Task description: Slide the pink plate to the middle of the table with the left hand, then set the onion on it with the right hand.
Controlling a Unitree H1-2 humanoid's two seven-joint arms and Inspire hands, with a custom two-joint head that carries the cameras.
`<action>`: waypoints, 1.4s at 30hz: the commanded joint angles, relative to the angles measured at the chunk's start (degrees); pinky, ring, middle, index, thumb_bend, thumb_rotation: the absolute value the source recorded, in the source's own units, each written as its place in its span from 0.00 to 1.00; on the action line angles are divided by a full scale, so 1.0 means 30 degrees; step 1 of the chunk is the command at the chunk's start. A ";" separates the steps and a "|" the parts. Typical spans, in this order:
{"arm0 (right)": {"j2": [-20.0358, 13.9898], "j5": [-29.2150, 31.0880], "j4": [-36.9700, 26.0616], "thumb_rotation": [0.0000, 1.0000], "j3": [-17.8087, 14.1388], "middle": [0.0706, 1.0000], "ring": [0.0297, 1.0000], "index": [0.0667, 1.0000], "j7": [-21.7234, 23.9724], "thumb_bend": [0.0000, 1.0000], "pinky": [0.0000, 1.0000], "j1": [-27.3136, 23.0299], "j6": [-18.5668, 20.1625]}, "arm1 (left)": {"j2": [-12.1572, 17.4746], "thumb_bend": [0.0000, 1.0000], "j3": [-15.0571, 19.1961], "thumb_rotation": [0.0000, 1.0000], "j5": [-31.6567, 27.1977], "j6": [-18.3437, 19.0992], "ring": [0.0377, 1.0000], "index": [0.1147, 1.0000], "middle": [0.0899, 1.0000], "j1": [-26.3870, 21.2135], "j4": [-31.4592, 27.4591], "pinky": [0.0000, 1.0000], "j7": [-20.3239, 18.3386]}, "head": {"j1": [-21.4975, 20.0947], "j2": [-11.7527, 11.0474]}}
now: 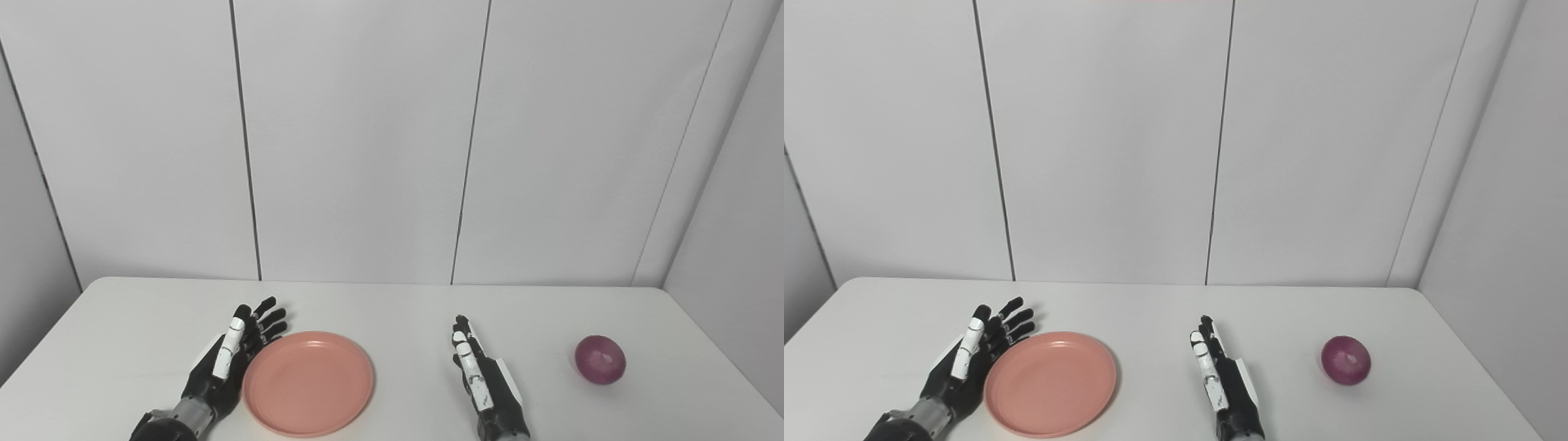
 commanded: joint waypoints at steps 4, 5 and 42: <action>0.0027 0.0231 -0.0396 0.99 -0.0043 1.00 1.00 1.00 0.0216 0.66 1.00 -0.1056 -0.0901 | -0.0743 0.76 -0.0277 1.00 0.0301 0.0263 0.97 0.97 0.97 0.0163 -0.0416 0.97 0.0865 | -0.0450 0.0085; 0.0065 0.0235 -0.0458 0.99 -0.0025 1.00 1.00 1.00 0.0223 0.66 1.00 -0.1045 -0.0864 | -0.0881 0.76 -0.0344 1.00 0.0386 0.0308 0.97 0.98 0.97 0.0175 -0.0554 0.98 0.1069 | -0.0450 0.0085; -0.0159 -0.0064 -0.1170 1.00 -0.0013 1.00 1.00 1.00 0.0266 0.68 1.00 -0.1279 -0.0164 | -0.3735 0.72 -0.1680 1.00 0.1523 0.3463 0.98 0.99 0.98 0.2595 -0.6716 0.96 0.4273 | -0.0757 0.1589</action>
